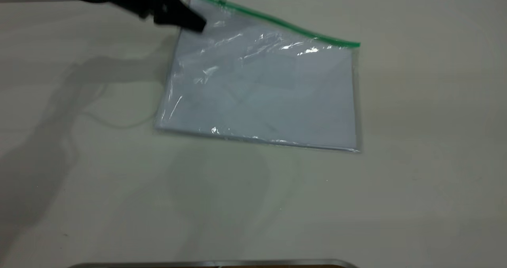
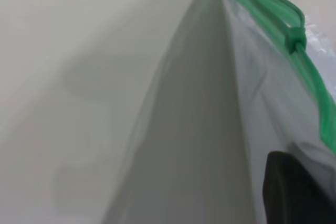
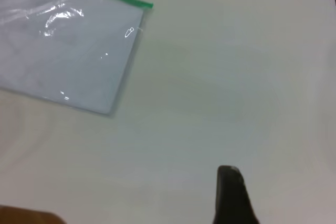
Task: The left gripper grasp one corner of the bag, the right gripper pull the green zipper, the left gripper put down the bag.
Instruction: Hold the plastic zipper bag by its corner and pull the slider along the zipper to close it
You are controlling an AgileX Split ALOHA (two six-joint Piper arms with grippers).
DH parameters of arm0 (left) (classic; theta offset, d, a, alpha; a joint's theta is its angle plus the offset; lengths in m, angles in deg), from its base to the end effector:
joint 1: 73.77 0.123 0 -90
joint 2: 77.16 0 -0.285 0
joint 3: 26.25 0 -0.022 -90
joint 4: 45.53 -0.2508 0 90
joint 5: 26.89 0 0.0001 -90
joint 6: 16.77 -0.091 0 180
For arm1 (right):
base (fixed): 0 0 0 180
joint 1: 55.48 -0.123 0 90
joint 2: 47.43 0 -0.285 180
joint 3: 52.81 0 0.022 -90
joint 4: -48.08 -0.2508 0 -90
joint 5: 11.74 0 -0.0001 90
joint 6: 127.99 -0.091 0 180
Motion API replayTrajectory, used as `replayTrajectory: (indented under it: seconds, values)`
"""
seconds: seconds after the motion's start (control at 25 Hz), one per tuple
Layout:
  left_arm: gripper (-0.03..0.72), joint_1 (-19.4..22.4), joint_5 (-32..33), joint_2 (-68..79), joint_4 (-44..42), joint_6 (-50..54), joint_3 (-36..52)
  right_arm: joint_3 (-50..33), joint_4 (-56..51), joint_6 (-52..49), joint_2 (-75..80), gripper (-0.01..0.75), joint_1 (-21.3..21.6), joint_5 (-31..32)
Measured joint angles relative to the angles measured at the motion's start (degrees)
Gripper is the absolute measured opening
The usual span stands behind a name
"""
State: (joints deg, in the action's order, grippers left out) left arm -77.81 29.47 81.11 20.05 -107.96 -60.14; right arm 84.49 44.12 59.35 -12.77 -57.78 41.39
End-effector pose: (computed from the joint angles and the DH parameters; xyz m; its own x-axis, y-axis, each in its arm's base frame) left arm 0.5019 -0.1047 0.0508 -0.4660 0.4578 -0.7572 0.8598 0.4362 -0.2654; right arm 0.0743 0.0080 0.3024 -0.6384 -0.1121 -0.7615 -0.1378 0.9900 -0.0301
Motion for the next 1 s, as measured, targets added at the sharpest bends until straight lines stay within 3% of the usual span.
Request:
replayTrajectory:
  seconds: [0.2, 0.52, 0.8, 1.0]
  values:
    - [0.053, -0.8, 8.4, -0.7, -3.7, -3.2, -5.7, 0.0, -2.5, 5.2, 16.2, 0.503, 0.0, -12.8]
    - [0.053, -3.7, 9.5, -0.7, -14.9, -6.3, -7.5, 0.1, -17.0, 21.8, 39.0, 0.502, 0.0, -32.8]
    - [0.053, -8.8, 9.7, -0.7, -19.9, -13.3, -7.5, 6.8, -31.7, 40.7, 58.0, 0.502, -1.3, -37.7]
    - [0.053, -12.3, 7.2, -0.7, -20.3, -16.2, -7.5, 14.0, -38.9, 52.3, 68.3, 0.502, -6.9, -37.8]
